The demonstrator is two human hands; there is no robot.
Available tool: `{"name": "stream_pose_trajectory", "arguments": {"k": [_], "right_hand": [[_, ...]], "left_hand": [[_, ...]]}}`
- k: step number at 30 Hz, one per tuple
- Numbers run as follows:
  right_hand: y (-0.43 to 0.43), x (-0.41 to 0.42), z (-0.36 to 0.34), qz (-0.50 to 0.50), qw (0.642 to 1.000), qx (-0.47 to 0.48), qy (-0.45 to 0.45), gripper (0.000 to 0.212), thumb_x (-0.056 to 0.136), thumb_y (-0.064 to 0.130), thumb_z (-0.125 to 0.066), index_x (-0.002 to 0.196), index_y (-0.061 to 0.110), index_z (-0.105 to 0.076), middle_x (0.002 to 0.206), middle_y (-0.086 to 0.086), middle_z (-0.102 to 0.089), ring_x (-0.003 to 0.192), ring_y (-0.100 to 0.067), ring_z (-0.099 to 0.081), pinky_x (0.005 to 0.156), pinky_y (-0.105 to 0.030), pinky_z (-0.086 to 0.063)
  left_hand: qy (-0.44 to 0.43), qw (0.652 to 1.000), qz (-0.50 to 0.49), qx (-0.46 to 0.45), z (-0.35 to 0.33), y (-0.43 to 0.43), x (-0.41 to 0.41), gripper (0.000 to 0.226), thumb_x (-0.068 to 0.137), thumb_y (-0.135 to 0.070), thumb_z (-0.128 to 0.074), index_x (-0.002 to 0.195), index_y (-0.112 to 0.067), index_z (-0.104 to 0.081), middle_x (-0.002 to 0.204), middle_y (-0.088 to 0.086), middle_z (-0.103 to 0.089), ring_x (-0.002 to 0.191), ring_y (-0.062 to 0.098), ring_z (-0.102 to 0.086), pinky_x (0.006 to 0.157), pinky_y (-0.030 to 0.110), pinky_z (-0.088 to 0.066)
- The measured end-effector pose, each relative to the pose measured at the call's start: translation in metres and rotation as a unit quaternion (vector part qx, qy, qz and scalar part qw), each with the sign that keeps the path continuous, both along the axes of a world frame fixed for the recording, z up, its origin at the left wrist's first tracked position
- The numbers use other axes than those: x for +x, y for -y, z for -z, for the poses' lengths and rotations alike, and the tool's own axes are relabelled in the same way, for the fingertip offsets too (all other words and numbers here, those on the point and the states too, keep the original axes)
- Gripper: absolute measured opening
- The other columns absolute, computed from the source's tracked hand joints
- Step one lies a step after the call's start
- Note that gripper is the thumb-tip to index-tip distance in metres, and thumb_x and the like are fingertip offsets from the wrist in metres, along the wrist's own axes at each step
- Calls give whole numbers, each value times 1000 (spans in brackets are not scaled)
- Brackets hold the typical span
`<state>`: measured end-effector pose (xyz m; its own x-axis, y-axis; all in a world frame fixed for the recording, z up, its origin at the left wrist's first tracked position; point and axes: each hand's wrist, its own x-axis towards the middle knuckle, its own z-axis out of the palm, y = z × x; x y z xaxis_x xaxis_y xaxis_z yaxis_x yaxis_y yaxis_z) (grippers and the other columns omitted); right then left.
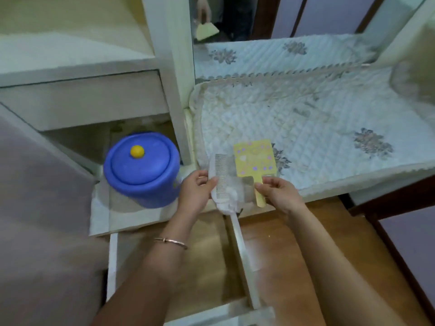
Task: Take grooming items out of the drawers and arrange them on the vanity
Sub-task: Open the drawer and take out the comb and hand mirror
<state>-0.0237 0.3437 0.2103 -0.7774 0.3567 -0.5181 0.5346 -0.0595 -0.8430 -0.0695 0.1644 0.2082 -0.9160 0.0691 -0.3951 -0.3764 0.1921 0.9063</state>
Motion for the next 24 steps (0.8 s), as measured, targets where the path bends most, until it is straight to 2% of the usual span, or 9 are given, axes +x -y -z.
{"name": "stream_pose_trajectory", "arguments": {"k": [3, 5, 7, 9, 11, 15, 18, 21, 24], "right_hand": [[-30, -46, 5, 7, 999, 32, -7, 15, 84, 6, -63, 97, 0, -59, 87, -8, -54, 85, -20, -52, 74, -35, -43], [-44, -71, 13, 8, 999, 51, -2, 11, 84, 7, -62, 94, 2, -58, 87, -6, -52, 81, -20, -51, 64, -27, -40], [-54, -89, 23, -8, 996, 90, 9, 10, 85, 12, -62, 92, 10, -55, 82, -3, -53, 78, -22, -51, 59, -29, -40], [-59, -98, 28, -34, 986, 161, 13, 14, 85, 15, -63, 97, 10, -58, 79, -1, -54, 84, -23, -53, 71, -34, -45], [-61, -99, 30, -65, 968, 243, 18, 29, 85, 16, -62, 112, 4, -58, 92, -9, -59, 95, -28, -57, 84, -38, -46], [-60, -94, 40, -109, 934, 339, -1, 34, 85, 16, -62, 114, 0, -56, 113, -18, -60, 106, -32, -55, 86, -32, -41], [-57, -90, 47, -116, 929, 350, -1, 35, 84, 16, -63, 114, 1, -56, 119, -19, -53, 113, -33, -48, 94, -34, -37], [-53, -79, 48, -122, 918, 378, -15, 41, 84, 17, -61, 121, 1, -52, 122, -19, -52, 116, -33, -45, 97, -38, -37], [-42, -53, 43, -132, 898, 418, -41, 40, 86, 15, -58, 123, 3, -52, 122, -17, -55, 115, -33, -46, 95, -41, -38]], "left_hand": [[-4, 999, -20, -48, 13, -37, -44, 18, 81, -14, -67, 71, -23, -55, 75, 4, -60, 76, 19, -59, 74, 33, -50], [-7, 997, -29, -78, 18, -56, -67, 10, 82, -16, -67, 77, -16, -58, 76, 3, -59, 78, 20, -59, 70, 30, -46], [-7, 994, -21, -108, 22, -70, -84, 11, 84, -18, -64, 90, -9, -61, 85, 5, -62, 85, 23, -62, 70, 29, -45], [-19, 989, -10, -147, 26, -80, -93, 21, 85, -18, -62, 102, -5, -62, 96, 9, -65, 95, 24, -63, 72, 26, -43], [-40, 982, 1, -186, 29, -85, -96, 28, 85, -15, -61, 111, -4, -59, 110, 10, -65, 101, 24, -61, 75, 22, -42], [-89, 950, 65, -292, 38, -84, -90, 38, 84, -14, -62, 120, -3, -55, 121, 16, -56, 106, 28, -57, 88, 30, -42], [-90, 946, 91, -299, 40, -79, -85, 39, 87, -15, -59, 123, -5, -53, 124, 15, -52, 111, 26, -54, 94, 29, -40], [-97, 950, 97, -282, 34, -71, -74, 34, 89, -17, -56, 121, -6, -55, 121, 13, -54, 109, 23, -54, 89, 24, -39], [-116, 949, 107, -272, 27, -47, -47, 29, 90, -18, -54, 117, -7, -58, 115, 10, -60, 96, 18, -56, 82, 21, -39]]}}
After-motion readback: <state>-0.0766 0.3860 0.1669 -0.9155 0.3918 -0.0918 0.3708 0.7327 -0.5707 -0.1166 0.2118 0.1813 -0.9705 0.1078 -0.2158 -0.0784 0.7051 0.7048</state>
